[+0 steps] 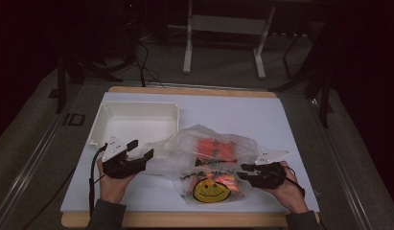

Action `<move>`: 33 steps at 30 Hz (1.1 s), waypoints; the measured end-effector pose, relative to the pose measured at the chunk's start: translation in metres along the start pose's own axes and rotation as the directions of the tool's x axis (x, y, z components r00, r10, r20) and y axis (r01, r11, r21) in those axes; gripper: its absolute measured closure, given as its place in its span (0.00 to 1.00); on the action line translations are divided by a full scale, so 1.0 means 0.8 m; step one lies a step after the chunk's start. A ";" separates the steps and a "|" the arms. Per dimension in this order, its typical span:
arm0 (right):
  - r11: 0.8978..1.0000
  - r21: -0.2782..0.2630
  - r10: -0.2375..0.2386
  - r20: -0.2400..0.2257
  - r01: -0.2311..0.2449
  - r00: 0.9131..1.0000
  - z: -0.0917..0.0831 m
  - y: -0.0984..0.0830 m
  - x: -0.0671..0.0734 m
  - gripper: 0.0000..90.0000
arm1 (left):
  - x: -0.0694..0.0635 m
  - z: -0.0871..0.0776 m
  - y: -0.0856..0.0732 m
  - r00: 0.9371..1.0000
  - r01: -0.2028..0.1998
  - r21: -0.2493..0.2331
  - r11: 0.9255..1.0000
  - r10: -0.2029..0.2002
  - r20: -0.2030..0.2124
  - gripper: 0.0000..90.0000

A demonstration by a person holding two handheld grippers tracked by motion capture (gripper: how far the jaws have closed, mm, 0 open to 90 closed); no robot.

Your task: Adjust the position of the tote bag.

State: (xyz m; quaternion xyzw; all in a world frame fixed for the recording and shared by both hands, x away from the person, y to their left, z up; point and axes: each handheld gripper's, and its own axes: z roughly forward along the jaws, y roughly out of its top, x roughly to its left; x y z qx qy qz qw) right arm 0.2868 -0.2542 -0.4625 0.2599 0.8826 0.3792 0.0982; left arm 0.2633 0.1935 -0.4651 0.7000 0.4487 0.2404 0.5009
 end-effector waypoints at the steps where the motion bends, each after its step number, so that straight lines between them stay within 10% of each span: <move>1: 1.000 -0.005 0.002 0.001 -0.002 1.000 0.000 0.001 0.000 0.69 | 0.000 -0.002 0.000 1.000 0.002 -0.005 1.000 -0.002 -0.005 0.28; 6: 1.000 -0.021 0.004 0.002 -0.004 1.000 0.000 0.002 0.001 0.67 | -0.003 -0.013 -0.002 1.000 -0.003 -0.060 0.998 0.001 -0.031 0.24; 13: 0.999 -0.042 0.016 0.015 -0.016 1.000 0.001 0.004 -0.001 0.70 | -0.016 -0.018 0.000 0.996 -0.055 -0.109 0.993 0.061 0.057 0.59; 23: 0.995 -0.094 0.034 0.061 -0.028 0.998 -0.002 0.019 0.000 0.97 | -0.053 0.016 0.011 0.978 -0.137 -0.016 0.990 0.138 0.158 0.93; 29: 0.999 -0.041 0.034 0.081 -0.030 0.996 0.019 0.028 0.001 0.98 | -0.077 0.050 0.014 0.964 -0.174 0.079 0.982 0.153 0.217 0.91; 33: 0.999 -0.005 0.037 0.113 -0.036 0.993 0.037 0.037 0.001 0.96 | -0.096 0.079 0.014 0.950 -0.220 0.154 0.963 0.176 0.256 0.88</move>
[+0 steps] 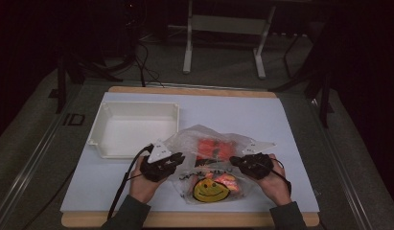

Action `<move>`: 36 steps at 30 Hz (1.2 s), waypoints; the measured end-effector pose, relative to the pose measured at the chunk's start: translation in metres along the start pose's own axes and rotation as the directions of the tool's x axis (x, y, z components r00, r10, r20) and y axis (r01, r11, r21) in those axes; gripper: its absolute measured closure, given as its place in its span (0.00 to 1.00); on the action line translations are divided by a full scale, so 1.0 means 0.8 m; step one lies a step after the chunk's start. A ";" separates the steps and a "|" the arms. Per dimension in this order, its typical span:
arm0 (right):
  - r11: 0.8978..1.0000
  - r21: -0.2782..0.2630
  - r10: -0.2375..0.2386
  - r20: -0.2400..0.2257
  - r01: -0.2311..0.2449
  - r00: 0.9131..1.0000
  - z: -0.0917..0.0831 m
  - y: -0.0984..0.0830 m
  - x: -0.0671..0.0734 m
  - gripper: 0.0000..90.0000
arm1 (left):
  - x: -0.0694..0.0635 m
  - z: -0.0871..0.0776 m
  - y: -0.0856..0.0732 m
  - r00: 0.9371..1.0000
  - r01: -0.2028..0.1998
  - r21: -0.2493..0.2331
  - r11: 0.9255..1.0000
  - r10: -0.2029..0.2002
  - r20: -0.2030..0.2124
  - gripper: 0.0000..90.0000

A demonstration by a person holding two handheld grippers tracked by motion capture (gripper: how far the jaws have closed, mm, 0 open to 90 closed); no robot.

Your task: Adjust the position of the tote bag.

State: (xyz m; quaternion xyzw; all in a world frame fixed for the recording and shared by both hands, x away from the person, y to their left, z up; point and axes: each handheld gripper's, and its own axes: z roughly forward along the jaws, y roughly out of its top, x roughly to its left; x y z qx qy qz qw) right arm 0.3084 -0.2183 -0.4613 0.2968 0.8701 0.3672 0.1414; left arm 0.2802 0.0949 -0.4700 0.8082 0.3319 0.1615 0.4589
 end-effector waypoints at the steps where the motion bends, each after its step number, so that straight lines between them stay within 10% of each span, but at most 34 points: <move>1: 1.000 0.003 0.004 0.005 -0.004 1.000 0.002 0.002 0.000 0.95 | -0.001 0.005 0.002 1.000 0.007 0.007 1.000 -0.007 0.005 0.87; 13: 0.998 0.048 0.041 0.020 -0.042 0.999 0.024 0.012 -0.001 0.86 | -0.005 0.041 0.001 0.998 0.021 0.100 0.995 -0.026 0.049 0.76; 20: 0.998 0.067 0.012 -0.045 -0.009 0.999 0.021 0.007 0.010 0.63 | -0.016 0.043 -0.003 0.997 0.002 0.103 0.995 -0.010 0.079 0.62; 36: 0.996 0.092 0.018 -0.118 -0.007 0.993 0.000 -0.031 0.017 0.44 | -0.038 0.048 -0.022 0.995 -0.014 0.132 0.991 0.001 0.095 0.51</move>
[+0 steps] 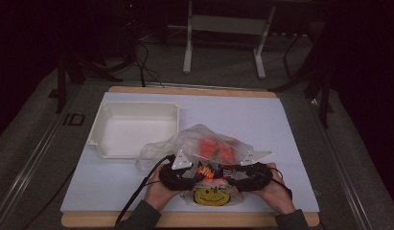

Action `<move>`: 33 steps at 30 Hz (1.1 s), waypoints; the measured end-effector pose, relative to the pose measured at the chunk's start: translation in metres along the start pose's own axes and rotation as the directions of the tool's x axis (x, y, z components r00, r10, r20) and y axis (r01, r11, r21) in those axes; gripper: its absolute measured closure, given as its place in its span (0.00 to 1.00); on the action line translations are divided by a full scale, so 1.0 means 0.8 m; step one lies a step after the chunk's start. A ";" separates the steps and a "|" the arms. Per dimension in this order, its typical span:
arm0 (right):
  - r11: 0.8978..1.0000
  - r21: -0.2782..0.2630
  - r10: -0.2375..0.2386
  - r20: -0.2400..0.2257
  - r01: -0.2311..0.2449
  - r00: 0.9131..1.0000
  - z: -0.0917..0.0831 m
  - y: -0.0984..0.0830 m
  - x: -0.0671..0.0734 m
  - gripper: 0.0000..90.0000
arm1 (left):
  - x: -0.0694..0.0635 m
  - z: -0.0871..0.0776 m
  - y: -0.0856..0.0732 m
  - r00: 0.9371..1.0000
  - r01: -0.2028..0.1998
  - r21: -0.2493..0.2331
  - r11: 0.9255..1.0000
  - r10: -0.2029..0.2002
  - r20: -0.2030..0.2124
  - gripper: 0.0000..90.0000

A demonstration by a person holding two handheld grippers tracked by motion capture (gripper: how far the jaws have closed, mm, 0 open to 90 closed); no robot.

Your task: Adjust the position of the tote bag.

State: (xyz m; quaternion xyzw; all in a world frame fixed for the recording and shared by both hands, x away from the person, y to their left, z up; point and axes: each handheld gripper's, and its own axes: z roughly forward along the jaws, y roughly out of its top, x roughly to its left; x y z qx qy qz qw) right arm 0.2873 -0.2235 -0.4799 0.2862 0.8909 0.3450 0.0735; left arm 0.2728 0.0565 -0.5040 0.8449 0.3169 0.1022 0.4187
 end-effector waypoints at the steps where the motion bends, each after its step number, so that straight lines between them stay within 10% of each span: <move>1: 1.000 0.000 0.001 -0.004 -0.001 1.000 0.000 -0.002 0.001 0.43 | -0.001 0.000 -0.001 1.000 -0.006 0.004 1.000 0.006 0.000 0.51; 33: 0.997 0.073 0.025 -0.040 -0.022 0.999 -0.004 -0.061 0.000 0.38 | 0.011 -0.015 -0.052 0.996 0.054 0.076 0.996 -0.049 -0.069 0.50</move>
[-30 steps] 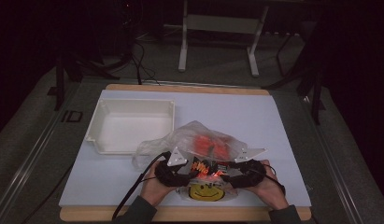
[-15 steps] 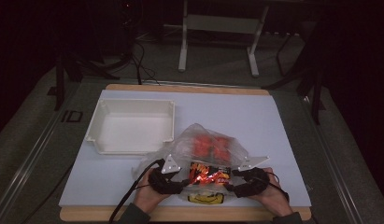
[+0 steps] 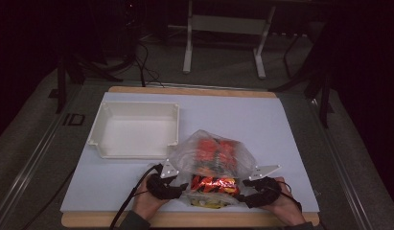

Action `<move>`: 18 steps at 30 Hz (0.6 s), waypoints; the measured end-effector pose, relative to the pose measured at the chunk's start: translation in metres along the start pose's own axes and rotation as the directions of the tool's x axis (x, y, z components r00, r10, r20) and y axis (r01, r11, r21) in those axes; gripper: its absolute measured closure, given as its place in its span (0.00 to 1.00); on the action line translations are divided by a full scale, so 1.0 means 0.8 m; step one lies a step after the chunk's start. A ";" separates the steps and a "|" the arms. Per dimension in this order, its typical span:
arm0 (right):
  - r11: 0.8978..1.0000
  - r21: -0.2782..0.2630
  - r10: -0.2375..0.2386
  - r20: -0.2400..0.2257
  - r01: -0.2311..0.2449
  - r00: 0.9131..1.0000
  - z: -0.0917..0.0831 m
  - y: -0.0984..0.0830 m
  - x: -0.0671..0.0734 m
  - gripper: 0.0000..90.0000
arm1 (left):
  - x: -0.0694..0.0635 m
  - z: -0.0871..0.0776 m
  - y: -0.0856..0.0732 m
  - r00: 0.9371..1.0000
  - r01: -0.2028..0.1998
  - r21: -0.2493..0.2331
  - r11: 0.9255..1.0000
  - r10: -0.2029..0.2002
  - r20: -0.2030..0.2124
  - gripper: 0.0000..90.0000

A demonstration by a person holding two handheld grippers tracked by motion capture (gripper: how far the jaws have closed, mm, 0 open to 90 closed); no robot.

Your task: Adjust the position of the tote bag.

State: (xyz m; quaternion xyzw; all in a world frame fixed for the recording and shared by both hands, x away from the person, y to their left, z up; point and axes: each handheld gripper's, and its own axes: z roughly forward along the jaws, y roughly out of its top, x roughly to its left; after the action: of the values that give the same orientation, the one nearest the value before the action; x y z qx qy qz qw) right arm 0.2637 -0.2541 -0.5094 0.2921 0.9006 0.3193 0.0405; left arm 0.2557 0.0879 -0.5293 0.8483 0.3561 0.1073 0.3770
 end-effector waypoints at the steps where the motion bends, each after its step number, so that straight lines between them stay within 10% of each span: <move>1: 1.000 -0.009 -0.001 0.003 0.001 1.000 -0.002 0.001 0.001 0.38 | -0.002 -0.002 0.000 1.000 -0.004 -0.009 1.000 0.004 0.009 0.51; 14: 0.990 -0.142 -0.024 0.000 0.023 1.000 -0.028 0.016 0.008 0.45 | -0.021 -0.034 0.018 0.995 -0.025 -0.157 0.987 0.039 0.088 0.53; 18: 0.983 -0.181 -0.029 0.018 0.032 0.999 -0.032 0.022 0.012 0.62 | -0.025 -0.030 0.027 0.995 -0.024 -0.165 0.986 0.040 0.096 0.53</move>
State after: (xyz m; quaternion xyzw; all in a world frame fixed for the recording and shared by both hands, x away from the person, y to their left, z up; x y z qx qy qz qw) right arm 0.2581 -0.2518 -0.4771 0.2758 0.8718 0.3971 0.0788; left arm 0.2417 0.0776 -0.4956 0.8244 0.3134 0.1000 0.4606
